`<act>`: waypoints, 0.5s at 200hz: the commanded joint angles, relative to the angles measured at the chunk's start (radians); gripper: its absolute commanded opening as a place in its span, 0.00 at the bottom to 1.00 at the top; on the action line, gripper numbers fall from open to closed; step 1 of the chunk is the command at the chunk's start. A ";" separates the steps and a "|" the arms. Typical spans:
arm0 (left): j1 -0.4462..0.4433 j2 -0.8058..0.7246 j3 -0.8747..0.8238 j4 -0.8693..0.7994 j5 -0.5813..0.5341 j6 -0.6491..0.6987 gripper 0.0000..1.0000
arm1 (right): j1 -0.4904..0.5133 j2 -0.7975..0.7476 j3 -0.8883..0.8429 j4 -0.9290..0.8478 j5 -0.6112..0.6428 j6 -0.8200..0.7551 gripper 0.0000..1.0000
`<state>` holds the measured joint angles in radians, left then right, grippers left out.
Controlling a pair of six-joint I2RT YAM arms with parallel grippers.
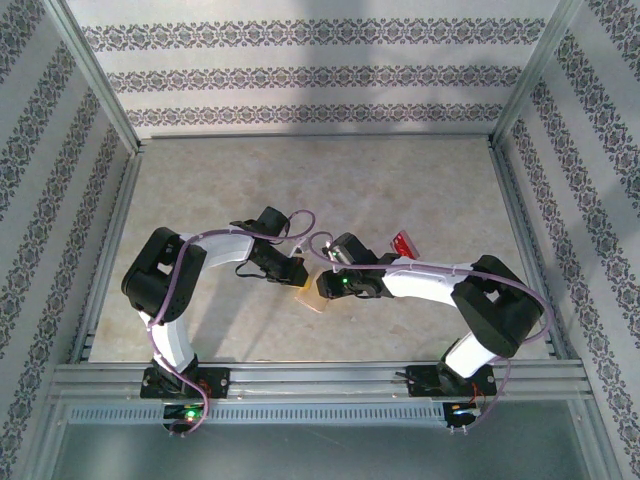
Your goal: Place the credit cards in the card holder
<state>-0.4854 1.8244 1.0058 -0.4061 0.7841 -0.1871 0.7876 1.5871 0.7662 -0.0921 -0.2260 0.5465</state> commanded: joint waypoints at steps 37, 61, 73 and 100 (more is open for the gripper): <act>-0.024 0.021 0.003 -0.047 -0.048 0.018 0.00 | -0.008 -0.027 0.017 -0.030 0.026 -0.049 0.36; -0.024 0.022 0.001 -0.046 -0.048 0.018 0.00 | -0.017 -0.025 0.026 -0.032 0.020 -0.060 0.37; -0.024 0.021 0.003 -0.048 -0.048 0.018 0.00 | -0.018 -0.012 0.034 -0.035 0.010 -0.067 0.36; -0.024 0.022 0.003 -0.047 -0.049 0.020 0.00 | -0.022 -0.007 0.046 -0.043 0.010 -0.082 0.37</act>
<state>-0.4854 1.8244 1.0058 -0.4061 0.7841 -0.1867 0.7742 1.5780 0.7799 -0.1108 -0.2249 0.4976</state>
